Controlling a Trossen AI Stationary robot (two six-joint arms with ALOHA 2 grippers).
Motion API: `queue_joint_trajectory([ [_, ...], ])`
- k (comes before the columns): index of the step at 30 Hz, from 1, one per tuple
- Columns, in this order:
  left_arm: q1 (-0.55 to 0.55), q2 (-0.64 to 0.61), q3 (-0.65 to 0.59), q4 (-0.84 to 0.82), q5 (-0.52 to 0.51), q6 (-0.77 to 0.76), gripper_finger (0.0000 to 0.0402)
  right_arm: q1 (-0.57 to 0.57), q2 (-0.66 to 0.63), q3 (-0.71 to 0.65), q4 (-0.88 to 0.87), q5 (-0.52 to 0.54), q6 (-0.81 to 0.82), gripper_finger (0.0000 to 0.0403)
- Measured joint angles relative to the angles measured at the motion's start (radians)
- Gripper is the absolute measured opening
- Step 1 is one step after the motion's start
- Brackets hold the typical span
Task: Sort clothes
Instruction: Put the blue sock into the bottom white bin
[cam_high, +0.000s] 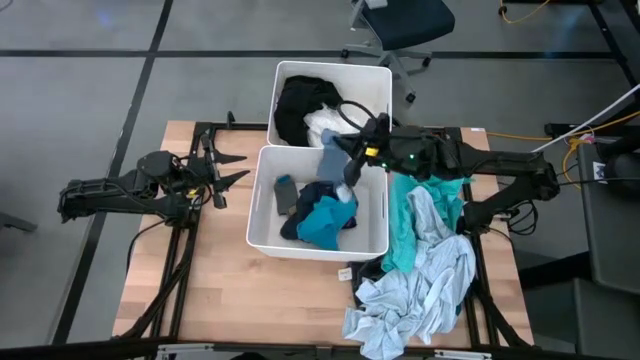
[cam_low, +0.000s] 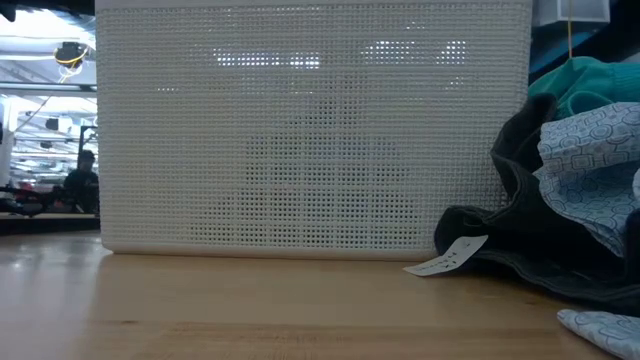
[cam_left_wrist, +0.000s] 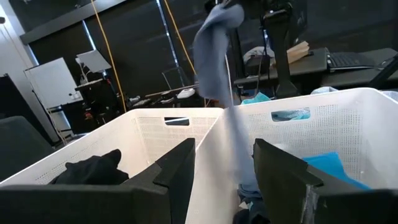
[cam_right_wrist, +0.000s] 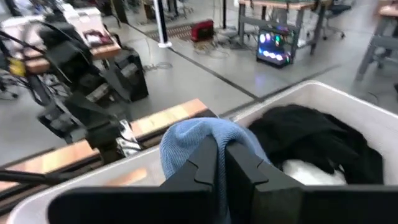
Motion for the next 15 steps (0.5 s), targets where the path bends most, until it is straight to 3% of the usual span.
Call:
queue_joint_trajectory([
  [6, 0.000, 0.000, 0.000, 0.000, 0.000, 0.000, 0.0150, -0.009, 0.008, 0.000, -0.122, -0.003, 0.106, 0.0019],
  [12, 0.000, 0.000, 0.000, 0.000, 0.000, 0.000, 0.0150, -0.008, 0.064, 0.000, -0.281, -0.185, 0.280, 0.0019],
  [15, 0.000, 0.000, 0.000, 0.000, 0.000, 0.000, 0.0150, -0.008, 0.112, 0.000, -0.328, -0.205, 0.335, 0.0020],
])
